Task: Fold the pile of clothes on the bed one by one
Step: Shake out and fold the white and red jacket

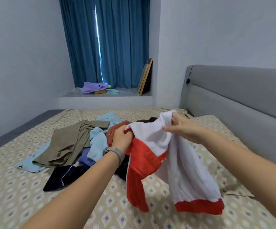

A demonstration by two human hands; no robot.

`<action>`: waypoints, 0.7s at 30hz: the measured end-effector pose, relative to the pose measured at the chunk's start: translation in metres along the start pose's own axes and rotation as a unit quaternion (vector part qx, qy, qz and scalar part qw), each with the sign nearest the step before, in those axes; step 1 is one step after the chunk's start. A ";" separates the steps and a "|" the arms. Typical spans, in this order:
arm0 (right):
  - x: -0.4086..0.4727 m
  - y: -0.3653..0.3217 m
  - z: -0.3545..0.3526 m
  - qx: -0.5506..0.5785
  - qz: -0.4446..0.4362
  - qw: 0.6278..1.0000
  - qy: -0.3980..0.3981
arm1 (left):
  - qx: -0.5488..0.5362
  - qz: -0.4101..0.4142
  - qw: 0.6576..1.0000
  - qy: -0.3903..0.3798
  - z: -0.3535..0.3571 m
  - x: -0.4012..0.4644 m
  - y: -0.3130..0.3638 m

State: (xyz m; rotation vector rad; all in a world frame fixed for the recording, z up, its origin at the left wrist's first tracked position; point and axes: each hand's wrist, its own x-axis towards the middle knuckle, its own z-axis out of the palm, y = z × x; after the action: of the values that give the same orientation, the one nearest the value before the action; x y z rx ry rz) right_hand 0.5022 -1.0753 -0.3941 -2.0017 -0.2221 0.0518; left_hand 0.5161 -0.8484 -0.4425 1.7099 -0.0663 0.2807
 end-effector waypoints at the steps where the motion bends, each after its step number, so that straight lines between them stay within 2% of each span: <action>1: -0.004 0.014 0.009 -0.058 0.029 0.997 -0.046 | 0.011 -0.010 1.000 0.004 -0.001 -0.001 0.003; 3: -0.012 0.039 0.036 -0.104 0.079 0.981 -0.145 | 0.033 -0.030 0.999 0.008 -0.001 -0.001 0.010; 5: -0.019 0.068 0.069 -0.037 0.063 0.979 -0.190 | 0.048 -0.039 0.998 0.018 0.000 0.002 0.017; 7: -0.030 0.079 0.106 0.052 0.025 0.987 -0.149 | 0.036 -0.058 0.996 0.049 -0.001 0.006 0.025; 10: -0.047 0.080 0.159 0.161 -0.057 0.985 -0.025 | -0.010 -0.077 0.994 0.082 -0.004 0.012 0.038; 11: -0.052 0.076 0.174 0.188 -0.063 0.980 0.013 | -0.016 -0.074 0.993 0.086 -0.004 0.013 0.042; 13: -0.051 0.073 0.195 0.237 -0.018 0.968 0.079 | 0.003 -0.055 0.996 0.075 -0.003 0.018 0.046; 17: -0.025 0.067 0.180 0.350 0.119 0.922 0.115 | 0.087 -0.010 0.996 0.025 -0.017 0.025 0.053; 19: -0.010 0.058 0.152 0.393 0.107 0.900 0.157 | 0.103 0.000 0.995 0.017 -0.034 0.031 0.056; 21: 0.003 0.049 0.118 0.404 0.059 0.897 0.170 | 0.125 0.013 0.992 0.010 -0.054 0.036 0.058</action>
State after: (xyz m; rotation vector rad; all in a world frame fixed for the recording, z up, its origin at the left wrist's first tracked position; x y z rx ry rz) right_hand 0.4959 -0.9897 -0.4889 -1.1583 0.1398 -0.1141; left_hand 0.5308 -0.8008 -0.3718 1.9558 -0.0401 0.3364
